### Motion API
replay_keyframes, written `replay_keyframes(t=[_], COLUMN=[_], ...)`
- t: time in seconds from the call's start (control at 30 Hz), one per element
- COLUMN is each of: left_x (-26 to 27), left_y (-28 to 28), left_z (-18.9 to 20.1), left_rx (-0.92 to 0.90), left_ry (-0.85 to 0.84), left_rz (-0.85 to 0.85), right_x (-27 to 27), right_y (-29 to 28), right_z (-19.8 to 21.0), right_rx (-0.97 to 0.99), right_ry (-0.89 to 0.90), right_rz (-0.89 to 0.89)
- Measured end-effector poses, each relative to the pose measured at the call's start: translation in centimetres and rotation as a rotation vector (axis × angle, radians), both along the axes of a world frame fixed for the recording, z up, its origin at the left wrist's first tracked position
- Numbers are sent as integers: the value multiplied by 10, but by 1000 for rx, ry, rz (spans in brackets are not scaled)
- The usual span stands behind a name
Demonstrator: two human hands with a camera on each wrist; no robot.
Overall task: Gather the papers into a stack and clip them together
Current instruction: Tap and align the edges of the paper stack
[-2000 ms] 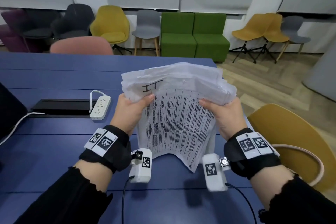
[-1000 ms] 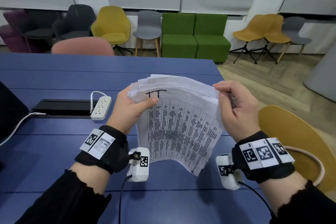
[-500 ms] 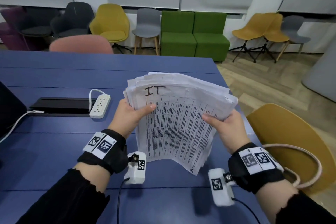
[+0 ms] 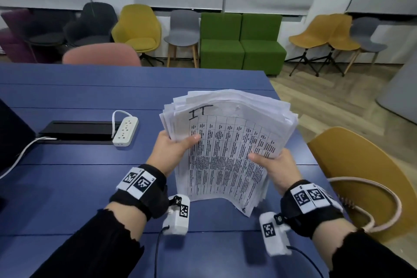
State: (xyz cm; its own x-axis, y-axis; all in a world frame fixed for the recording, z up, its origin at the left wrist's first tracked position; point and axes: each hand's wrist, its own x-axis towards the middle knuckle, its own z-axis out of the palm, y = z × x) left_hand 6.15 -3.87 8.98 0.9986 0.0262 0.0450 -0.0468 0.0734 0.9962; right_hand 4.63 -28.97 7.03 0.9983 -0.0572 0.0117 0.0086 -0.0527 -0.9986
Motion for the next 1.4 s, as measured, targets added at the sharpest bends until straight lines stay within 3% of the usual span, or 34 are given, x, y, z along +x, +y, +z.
replay_keyframes(t=[0.2,0.3,0.43,0.53,0.67,0.93,1.1,1.4], left_x=[-2,-6,-6,-5,-8,-26,-35,-40], left_y=[2,-2,-19,-27,-29,-47,-45,-41], left_z=[11,-5,-17,-12,1,12,6,-3], left_rx=[-62,-2,84,-11,-298,-545,-642,-711], left_ry=[-58,6,73,106,196,341,367,380], left_rz=[-57,-99,13,82,172,221,233,-1], right_x=[1,0,-4,-4,-7,-18,-23,-25], right_y=[-10,-17,-17,-22,-47,-79,-66,-46], right_z=[12,-7,-31,-34,-24,-12,-18,-8], right_rx=[-16,-62,-107,-108,-110,373,595,676], right_ry=[-94,-1,97,106,123,71,233,266], right_rz=[27,29,68,69,60,-212,-86,-57])
